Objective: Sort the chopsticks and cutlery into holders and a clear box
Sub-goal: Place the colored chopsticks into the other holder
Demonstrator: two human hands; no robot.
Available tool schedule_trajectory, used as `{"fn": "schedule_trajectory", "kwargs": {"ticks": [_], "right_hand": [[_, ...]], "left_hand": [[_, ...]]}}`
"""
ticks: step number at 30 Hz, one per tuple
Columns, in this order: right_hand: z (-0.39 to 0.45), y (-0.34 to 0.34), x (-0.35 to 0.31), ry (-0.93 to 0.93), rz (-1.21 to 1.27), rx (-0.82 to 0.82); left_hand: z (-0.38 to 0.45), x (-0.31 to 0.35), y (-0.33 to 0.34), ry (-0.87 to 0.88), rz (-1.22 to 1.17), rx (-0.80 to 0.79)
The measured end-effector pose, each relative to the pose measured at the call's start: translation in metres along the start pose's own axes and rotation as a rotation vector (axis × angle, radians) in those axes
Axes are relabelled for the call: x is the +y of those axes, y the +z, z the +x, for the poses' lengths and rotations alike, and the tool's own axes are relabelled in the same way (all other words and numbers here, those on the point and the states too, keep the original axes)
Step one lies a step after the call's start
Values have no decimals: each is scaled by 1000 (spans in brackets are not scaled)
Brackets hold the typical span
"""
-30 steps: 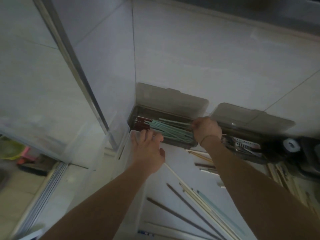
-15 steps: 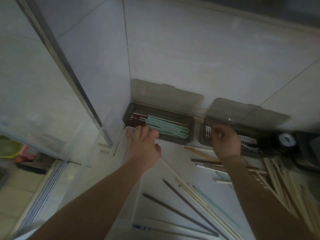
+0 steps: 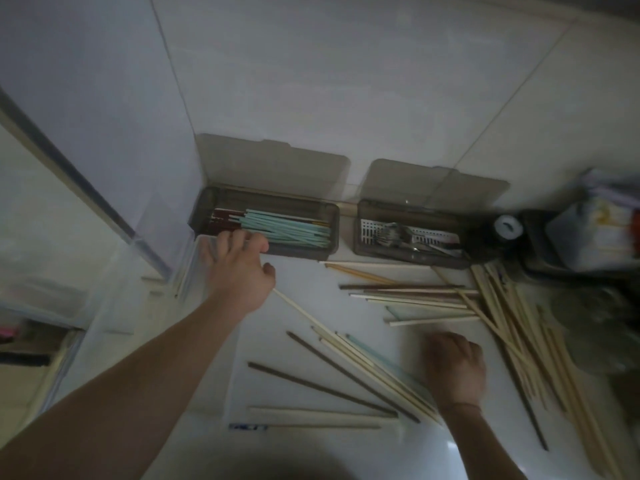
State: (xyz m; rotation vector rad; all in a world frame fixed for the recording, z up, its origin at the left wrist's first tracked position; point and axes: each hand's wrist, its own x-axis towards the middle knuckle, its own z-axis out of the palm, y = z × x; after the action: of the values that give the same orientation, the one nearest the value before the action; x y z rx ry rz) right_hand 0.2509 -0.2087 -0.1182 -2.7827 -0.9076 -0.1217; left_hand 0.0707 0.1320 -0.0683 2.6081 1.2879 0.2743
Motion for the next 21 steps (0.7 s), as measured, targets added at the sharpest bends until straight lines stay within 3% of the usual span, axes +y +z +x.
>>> {"fn": "schedule_trajectory", "kwargs": {"ticks": [4,14,18,21], "right_hand": [[-10,-4,-22,18,86,44],[-14,2,-28,-166,165,-102],[-9,-6,-36,-102,256,-150],[7,-21,-56,-107,329,-68]], "left_hand": [[0,2,-2,3,14,-17],[-2,2,-3,5,-12,-19],[-3,3,-5,2,-22,-30],[-4,2,-5,8,-35,-27]]}}
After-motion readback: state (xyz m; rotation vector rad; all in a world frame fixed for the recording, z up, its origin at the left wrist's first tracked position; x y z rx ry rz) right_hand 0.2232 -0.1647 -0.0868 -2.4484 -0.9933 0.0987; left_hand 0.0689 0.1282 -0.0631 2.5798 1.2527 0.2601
